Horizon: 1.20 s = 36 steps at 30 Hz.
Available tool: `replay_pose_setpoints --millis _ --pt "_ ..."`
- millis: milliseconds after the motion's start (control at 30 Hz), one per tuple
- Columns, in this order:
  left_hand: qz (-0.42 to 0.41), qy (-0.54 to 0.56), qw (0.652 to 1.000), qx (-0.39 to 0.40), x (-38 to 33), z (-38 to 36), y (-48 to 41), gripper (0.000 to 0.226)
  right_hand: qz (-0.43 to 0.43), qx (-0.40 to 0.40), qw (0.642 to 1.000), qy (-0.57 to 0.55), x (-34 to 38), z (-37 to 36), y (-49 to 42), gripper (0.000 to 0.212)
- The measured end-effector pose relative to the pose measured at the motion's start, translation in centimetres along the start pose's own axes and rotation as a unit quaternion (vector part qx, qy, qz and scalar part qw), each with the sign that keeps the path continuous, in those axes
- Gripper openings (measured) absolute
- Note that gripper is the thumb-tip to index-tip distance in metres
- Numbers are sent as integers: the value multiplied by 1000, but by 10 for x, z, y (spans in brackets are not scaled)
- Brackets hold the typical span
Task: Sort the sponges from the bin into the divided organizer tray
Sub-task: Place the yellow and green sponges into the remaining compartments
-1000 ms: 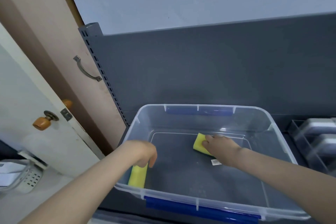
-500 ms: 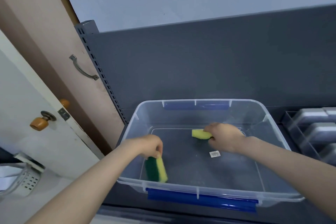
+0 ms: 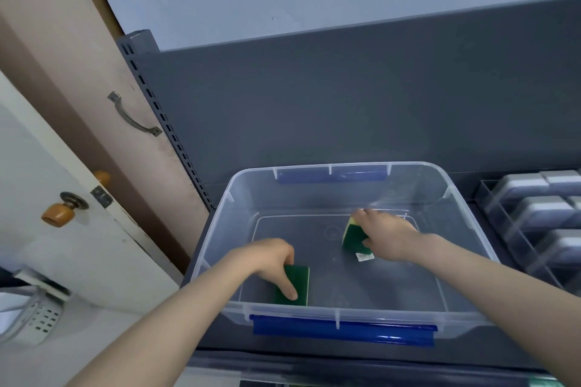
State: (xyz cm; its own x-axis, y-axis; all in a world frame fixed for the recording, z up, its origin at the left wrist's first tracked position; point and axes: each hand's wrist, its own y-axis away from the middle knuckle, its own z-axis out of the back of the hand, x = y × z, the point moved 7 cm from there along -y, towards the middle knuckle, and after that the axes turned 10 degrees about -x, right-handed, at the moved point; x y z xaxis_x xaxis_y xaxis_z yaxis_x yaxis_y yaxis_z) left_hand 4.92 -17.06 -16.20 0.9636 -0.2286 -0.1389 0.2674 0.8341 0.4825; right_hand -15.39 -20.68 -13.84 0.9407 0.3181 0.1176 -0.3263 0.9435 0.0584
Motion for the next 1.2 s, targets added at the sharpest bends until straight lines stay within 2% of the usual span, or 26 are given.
replay_pose_setpoints --millis 67,133,233,400,600,800,1200 --pt "-7 42 998 -42 -3 11 0 55 -16 -7 999 -34 -5 4 0 32" --pt "0 93 988 -121 -3 31 1 45 -37 -22 996 -72 -12 15 1 34" --pt "10 159 957 -243 -1 68 8 40 -65 -54 986 -142 -19 39 6 44" --pt "-2 259 892 -370 -14 110 31 28 -113 -153 959 -211 -29 77 26 40" --pt "-44 336 848 -407 -50 114 46 27 -190 -271 901 -282 -46 97 74 34" --pt "-71 378 813 -438 -81 117 46 33 -244 -375 845 -294 -67 115 128 31" --pt "-143 412 785 -440 -180 114 49 35 -331 -494 761 -258 -105 139 232 33"
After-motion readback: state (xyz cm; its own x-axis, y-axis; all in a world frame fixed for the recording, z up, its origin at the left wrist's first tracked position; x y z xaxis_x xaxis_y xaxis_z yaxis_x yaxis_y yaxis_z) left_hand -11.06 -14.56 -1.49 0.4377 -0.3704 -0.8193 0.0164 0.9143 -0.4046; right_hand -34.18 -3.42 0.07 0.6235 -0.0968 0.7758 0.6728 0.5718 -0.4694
